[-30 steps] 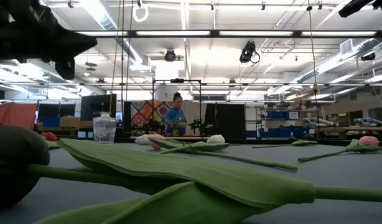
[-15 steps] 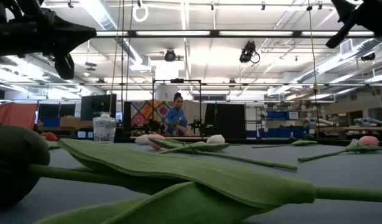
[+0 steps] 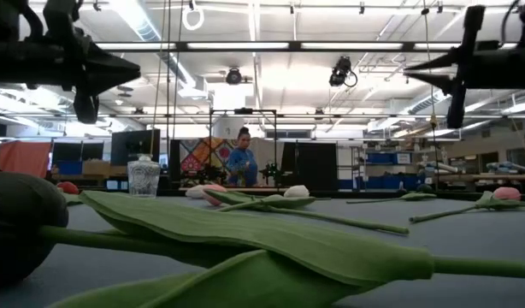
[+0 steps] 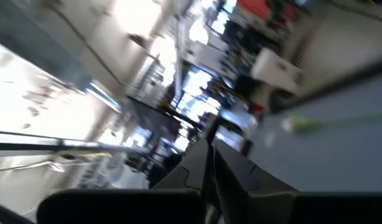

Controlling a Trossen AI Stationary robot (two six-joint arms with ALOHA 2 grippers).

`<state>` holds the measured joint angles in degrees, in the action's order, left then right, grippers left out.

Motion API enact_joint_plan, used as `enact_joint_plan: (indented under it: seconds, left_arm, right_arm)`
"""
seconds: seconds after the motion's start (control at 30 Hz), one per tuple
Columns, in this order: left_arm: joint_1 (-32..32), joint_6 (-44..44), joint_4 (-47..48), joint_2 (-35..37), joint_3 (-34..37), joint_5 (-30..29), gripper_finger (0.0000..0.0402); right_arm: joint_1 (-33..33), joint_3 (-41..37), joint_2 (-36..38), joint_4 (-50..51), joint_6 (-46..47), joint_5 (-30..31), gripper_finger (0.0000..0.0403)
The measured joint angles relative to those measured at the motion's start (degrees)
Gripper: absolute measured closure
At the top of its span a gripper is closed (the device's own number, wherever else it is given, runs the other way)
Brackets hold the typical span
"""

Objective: Sort flowers into vase by color
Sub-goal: Put the right pink tulip into the transparent vase

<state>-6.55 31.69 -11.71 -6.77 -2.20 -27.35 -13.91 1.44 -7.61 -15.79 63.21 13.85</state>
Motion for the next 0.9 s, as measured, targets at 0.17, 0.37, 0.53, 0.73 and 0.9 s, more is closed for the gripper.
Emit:
enact_joint_plan:
  seconds: [0.17, 0.37, 0.53, 0.73, 0.9]
  left_arm:
    - [0.0, 2.9, 0.3, -6.2, -1.6, 0.0, 0.0304]
    - [0.0, 6.6, 0.2, -12.3, -4.2, 0.0, 0.0286]
    - [0.0, 6.6, 5.1, -16.6, -9.6, 0.0, 0.0275]
    - [0.0, 5.3, 8.8, -21.2, -15.4, 0.0, 0.0250]
    - [0.0, 2.0, 9.6, -25.2, -19.8, 0.0, 0.0230]
  right_arm:
    - [0.1, 5.0, -7.0, 6.2, 2.9, -0.2, 0.0369]
    - [-0.1, 12.1, -15.9, 12.2, 10.2, -1.7, 0.0368]
    - [-1.5, 16.8, -21.8, 12.7, 9.5, -9.0, 0.0356]
    - [-1.7, 23.7, -28.0, 9.4, 1.0, -13.5, 0.0299]
    - [-1.9, 30.1, -34.3, 13.9, 0.2, -13.9, 0.0244]
